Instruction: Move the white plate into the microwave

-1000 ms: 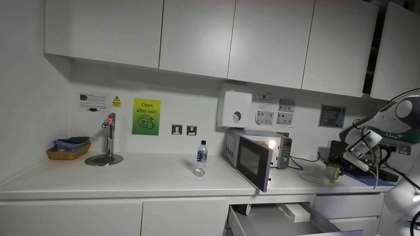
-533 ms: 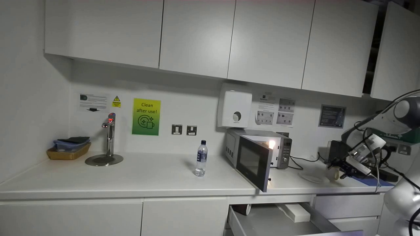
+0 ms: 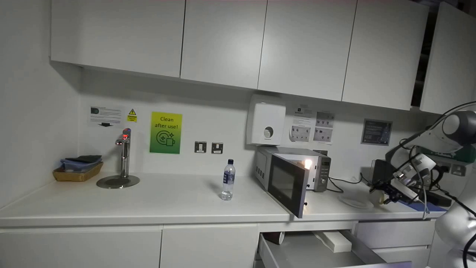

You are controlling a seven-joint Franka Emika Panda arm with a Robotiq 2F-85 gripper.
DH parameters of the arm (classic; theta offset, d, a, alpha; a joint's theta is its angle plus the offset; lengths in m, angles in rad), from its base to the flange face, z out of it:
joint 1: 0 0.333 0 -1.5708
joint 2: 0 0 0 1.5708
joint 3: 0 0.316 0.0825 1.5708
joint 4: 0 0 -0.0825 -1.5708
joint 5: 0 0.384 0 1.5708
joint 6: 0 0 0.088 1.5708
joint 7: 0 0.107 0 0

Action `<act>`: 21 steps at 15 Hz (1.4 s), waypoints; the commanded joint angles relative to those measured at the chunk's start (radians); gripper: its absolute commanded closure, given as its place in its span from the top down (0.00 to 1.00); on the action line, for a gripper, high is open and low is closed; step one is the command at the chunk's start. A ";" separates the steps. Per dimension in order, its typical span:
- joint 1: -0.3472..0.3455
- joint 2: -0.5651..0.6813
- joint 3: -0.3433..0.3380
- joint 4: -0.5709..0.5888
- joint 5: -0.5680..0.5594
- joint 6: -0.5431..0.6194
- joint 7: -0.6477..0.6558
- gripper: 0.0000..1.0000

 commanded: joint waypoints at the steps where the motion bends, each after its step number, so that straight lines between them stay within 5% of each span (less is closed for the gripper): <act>1: -0.009 0.017 0.003 0.013 0.079 -0.012 -0.016 1.00; 7: -0.023 0.039 0.001 0.032 0.201 -0.023 -0.048 1.00; 21: -0.057 0.155 0.022 0.078 0.223 -0.055 -0.094 1.00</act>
